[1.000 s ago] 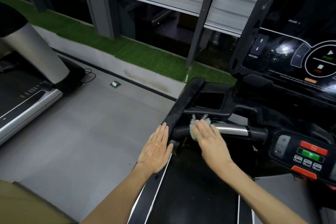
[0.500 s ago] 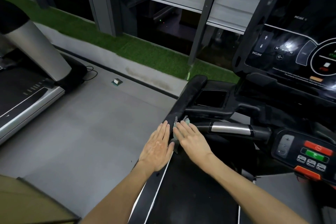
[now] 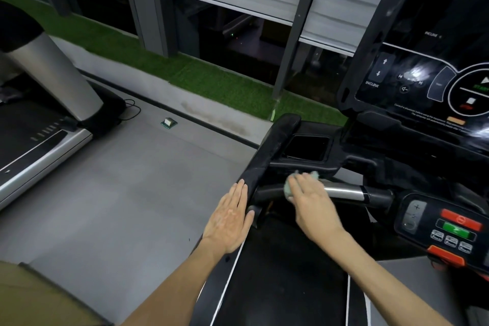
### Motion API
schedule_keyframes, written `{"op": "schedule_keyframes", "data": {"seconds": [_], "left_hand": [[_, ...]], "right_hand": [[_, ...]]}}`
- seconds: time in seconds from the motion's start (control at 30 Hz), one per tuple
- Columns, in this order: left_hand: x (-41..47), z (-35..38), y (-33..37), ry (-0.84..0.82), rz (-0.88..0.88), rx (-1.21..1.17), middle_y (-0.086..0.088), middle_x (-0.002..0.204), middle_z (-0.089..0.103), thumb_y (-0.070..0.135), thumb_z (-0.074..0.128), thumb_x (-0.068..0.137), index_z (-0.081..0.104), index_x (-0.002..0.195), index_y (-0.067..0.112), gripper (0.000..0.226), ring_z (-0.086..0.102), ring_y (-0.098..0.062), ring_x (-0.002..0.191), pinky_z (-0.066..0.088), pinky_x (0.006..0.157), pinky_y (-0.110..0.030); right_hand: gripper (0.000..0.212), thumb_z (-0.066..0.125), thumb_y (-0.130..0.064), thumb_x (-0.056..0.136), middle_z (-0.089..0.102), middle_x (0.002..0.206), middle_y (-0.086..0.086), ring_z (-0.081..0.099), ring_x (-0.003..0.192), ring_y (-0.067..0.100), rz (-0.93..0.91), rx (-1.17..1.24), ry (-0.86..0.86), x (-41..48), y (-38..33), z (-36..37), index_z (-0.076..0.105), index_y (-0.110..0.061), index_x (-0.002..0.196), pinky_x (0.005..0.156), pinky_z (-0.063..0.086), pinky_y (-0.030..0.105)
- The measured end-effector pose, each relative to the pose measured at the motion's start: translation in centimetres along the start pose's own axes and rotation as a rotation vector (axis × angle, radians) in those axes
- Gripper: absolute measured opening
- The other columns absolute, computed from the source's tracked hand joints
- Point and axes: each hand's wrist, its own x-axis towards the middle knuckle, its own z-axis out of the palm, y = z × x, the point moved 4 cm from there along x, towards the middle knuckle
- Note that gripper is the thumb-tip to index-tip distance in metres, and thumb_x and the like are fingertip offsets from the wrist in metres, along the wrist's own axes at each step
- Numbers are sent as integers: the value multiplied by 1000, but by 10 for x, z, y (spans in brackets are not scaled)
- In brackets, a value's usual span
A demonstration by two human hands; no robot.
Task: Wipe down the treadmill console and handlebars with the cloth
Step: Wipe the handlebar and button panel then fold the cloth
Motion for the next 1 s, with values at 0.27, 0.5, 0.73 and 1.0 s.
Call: {"op": "schedule_keyframes", "data": {"seconds": [0.27,0.5,0.73,1.0], "left_hand": [[0,2,0,5,19,-4,-2,159,-16,52,-4,92,-12,150,13,71,-14,-12,148,-13,116,-24],[-1,0,-1,14,26,-3,0,158,-17,53,-3,92,-8,154,10,75,-13,-11,148,-12,116,-23],[0,2,-2,15,16,5,1,157,-21,52,-9,89,-17,149,12,72,-17,-10,146,-14,114,-22],[1,3,-1,45,22,-3,-1,157,-17,53,-5,91,-13,148,11,71,-14,-12,146,-12,115,-25]], "right_hand": [[43,60,-38,86,63,108,10,61,99,29,-79,-166,-335,62,-64,25,58,-7,116,88,42,42],[43,52,-12,82,57,123,-1,50,118,20,-28,53,-184,31,-7,1,51,-18,124,112,17,36],[48,49,-5,80,62,124,3,56,112,27,233,0,-179,-16,80,-55,54,-18,126,96,35,30],[27,59,1,66,66,89,7,61,83,32,116,111,-25,-9,55,-37,60,-13,89,76,46,36]]}}
